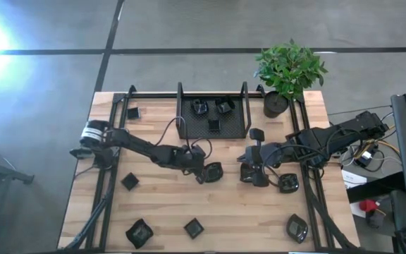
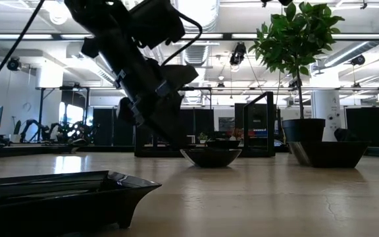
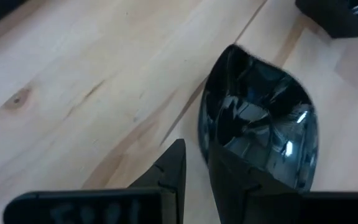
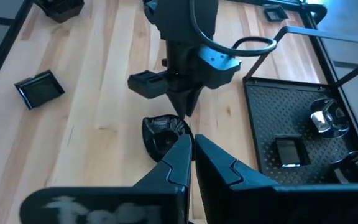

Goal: Pick & Place Mini shaped plates
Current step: Stack the black leaf-shaped plate on top of the black leaf-shaped plate on the shelf

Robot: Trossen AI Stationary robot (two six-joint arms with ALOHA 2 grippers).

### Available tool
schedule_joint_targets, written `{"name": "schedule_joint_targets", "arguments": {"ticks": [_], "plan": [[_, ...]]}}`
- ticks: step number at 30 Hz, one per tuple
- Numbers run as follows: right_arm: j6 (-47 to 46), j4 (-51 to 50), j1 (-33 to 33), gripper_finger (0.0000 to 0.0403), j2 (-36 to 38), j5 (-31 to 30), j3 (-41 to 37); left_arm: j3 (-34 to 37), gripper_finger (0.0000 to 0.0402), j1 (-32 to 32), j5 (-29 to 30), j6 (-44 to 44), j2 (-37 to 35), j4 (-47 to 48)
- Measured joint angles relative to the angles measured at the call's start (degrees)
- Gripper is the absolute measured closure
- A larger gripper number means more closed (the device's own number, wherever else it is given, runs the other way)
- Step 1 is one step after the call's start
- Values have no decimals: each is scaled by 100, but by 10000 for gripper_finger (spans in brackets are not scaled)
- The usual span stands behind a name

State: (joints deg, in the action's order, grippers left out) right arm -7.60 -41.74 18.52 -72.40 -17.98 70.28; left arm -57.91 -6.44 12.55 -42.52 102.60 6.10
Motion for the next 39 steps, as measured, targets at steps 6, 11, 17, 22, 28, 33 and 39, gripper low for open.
{"name": "schedule_joint_targets", "arguments": {"ticks": [6, 11, 17, 22, 28, 33, 39], "plan": [[86, -9, 0, 385, 0, 2, 0, -2, 340, 15, 3, 0, 99, -77], [162, -22, 0, 385, 0, 2, 0, -7, 340, 13, -102, 2, 97, -163], [162, -24, 0, 385, 0, 0, 0, -7, 340, -4, -174, 2, 101, -187], [163, -25, 0, 385, 0, 0, 0, -5, 340, -15, -320, -82, 201, -233], [182, -87, 0, 385, -4, -2, 0, -4, 340, -26, -611, -83, 365, -568], [166, -143, 0, 385, -4, -4, 0, -4, 350, -26, -629, -61, 350, -518], [95, -142, 0, 385, -4, -4, 0, -4, 396, -9, -802, 145, 323, -528]]}}
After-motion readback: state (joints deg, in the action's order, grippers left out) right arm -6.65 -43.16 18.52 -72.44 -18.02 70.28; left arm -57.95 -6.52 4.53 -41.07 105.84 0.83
